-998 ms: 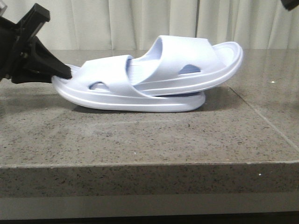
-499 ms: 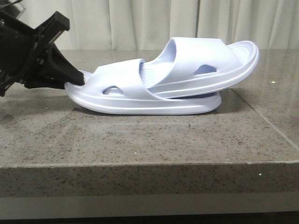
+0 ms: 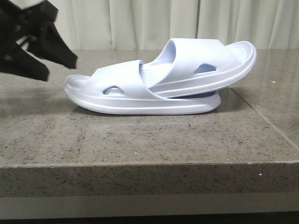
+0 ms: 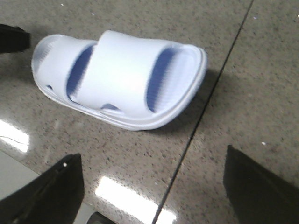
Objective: Insert blue slippers together front up
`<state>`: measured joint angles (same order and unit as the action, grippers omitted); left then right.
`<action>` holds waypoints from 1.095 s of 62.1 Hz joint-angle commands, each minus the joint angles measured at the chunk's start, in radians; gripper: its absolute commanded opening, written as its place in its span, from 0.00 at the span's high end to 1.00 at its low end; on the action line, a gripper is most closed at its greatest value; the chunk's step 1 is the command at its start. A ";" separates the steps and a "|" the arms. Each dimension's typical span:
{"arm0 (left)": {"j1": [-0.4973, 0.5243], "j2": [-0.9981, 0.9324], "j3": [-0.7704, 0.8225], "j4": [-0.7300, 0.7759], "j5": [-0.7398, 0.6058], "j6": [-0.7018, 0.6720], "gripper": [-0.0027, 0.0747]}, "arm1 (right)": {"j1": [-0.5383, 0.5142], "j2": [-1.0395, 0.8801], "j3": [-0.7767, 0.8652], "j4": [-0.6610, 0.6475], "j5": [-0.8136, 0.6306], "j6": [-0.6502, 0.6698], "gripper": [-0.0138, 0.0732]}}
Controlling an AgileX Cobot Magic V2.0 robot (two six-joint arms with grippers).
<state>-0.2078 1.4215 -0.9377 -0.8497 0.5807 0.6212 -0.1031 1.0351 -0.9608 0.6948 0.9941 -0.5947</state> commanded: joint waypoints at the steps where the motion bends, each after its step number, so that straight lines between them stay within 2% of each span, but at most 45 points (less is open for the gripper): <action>1: -0.006 -0.092 -0.066 0.319 0.071 -0.279 0.40 | 0.033 -0.023 -0.047 -0.109 -0.022 0.091 0.12; 9: -0.008 -0.195 -0.081 0.670 0.201 -0.524 0.40 | 0.130 -0.046 -0.065 -0.338 -0.022 0.268 0.12; 15: -0.008 -0.296 -0.062 0.839 0.251 -0.621 0.40 | 0.191 -0.085 -0.064 -0.520 0.017 0.430 0.12; 22: -0.008 -0.422 -0.027 0.948 0.247 -0.704 0.40 | 0.208 -0.140 -0.048 -0.615 0.057 0.537 0.12; 41: -0.008 -0.686 0.110 0.969 0.146 -0.736 0.40 | 0.208 -0.336 0.116 -0.624 -0.037 0.545 0.12; 60: -0.008 -0.748 0.222 0.967 0.098 -0.736 0.40 | 0.208 -0.461 0.199 -0.624 -0.117 0.545 0.13; 64: -0.008 -0.748 0.229 0.967 0.094 -0.736 0.44 | 0.208 -0.462 0.199 -0.624 -0.118 0.545 0.16; 68: -0.008 -0.748 0.229 0.965 0.094 -0.736 0.53 | 0.208 -0.462 0.199 -0.624 -0.118 0.545 0.24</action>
<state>-0.2100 0.6756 -0.6853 0.1105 0.7589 -0.1050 0.1035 0.5727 -0.7390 0.0823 0.9485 -0.0511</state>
